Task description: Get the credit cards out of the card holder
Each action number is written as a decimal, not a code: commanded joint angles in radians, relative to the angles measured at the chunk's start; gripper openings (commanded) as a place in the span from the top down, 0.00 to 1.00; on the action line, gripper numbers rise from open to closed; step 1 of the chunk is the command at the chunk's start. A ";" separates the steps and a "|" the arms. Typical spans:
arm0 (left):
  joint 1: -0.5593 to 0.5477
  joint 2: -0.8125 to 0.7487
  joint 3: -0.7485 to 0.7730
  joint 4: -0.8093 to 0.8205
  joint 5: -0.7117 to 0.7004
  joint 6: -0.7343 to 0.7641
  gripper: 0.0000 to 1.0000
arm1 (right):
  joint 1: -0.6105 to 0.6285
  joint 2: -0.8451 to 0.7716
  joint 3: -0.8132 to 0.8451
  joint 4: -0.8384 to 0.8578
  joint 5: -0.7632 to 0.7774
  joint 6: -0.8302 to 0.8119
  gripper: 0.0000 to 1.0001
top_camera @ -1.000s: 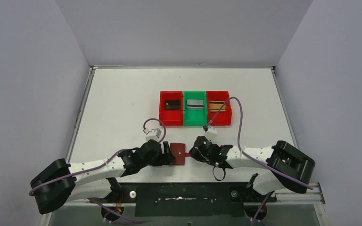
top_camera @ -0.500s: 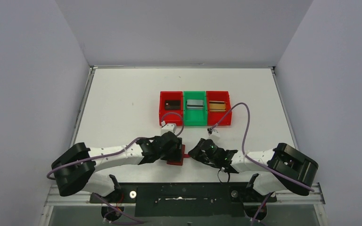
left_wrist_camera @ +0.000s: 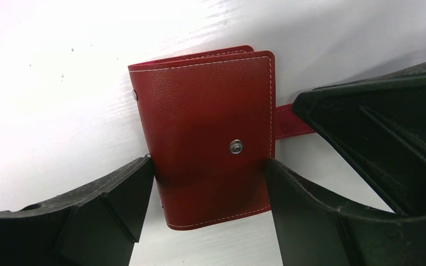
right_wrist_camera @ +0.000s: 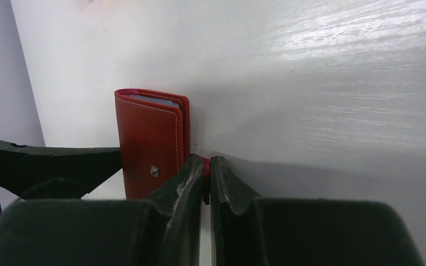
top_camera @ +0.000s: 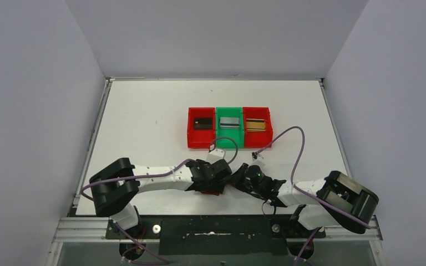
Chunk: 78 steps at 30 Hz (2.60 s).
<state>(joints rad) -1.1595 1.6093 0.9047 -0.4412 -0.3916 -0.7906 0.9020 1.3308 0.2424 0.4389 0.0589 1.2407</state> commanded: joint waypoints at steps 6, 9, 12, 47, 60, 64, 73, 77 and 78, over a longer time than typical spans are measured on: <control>-0.051 0.053 0.115 -0.075 -0.096 -0.019 0.25 | -0.013 -0.053 -0.045 0.087 0.005 0.020 1.00; -0.052 0.047 0.125 -0.098 -0.128 -0.029 0.24 | -0.014 -0.053 -0.052 0.091 0.004 0.028 1.00; -0.057 0.032 0.140 -0.113 -0.147 -0.032 0.23 | -0.013 -0.050 -0.055 0.093 0.005 0.030 1.00; -0.060 -0.129 0.037 -0.097 -0.239 -0.100 0.41 | -0.025 -0.316 -0.057 -0.183 0.084 0.016 0.99; 0.059 -0.256 -0.115 0.098 -0.049 -0.024 0.54 | -0.031 -0.388 -0.049 -0.233 0.064 -0.002 0.98; 0.083 -0.277 -0.147 0.143 -0.004 -0.036 0.67 | -0.031 -0.429 -0.018 -0.253 0.050 -0.037 0.98; 0.095 -0.337 -0.309 0.275 0.071 -0.157 0.80 | -0.030 -0.454 0.105 -0.266 -0.046 -0.154 0.98; 0.092 -0.378 -0.395 0.344 0.105 -0.208 0.80 | -0.028 -0.371 0.175 -0.236 -0.090 -0.195 0.97; 0.091 -0.391 -0.406 0.344 0.101 -0.218 0.80 | -0.028 -0.339 0.192 -0.232 -0.099 -0.199 0.97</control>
<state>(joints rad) -1.0698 1.2785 0.5442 -0.1970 -0.3218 -0.9413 0.8768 0.9188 0.3439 0.1413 0.0101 1.1061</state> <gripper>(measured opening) 0.199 0.076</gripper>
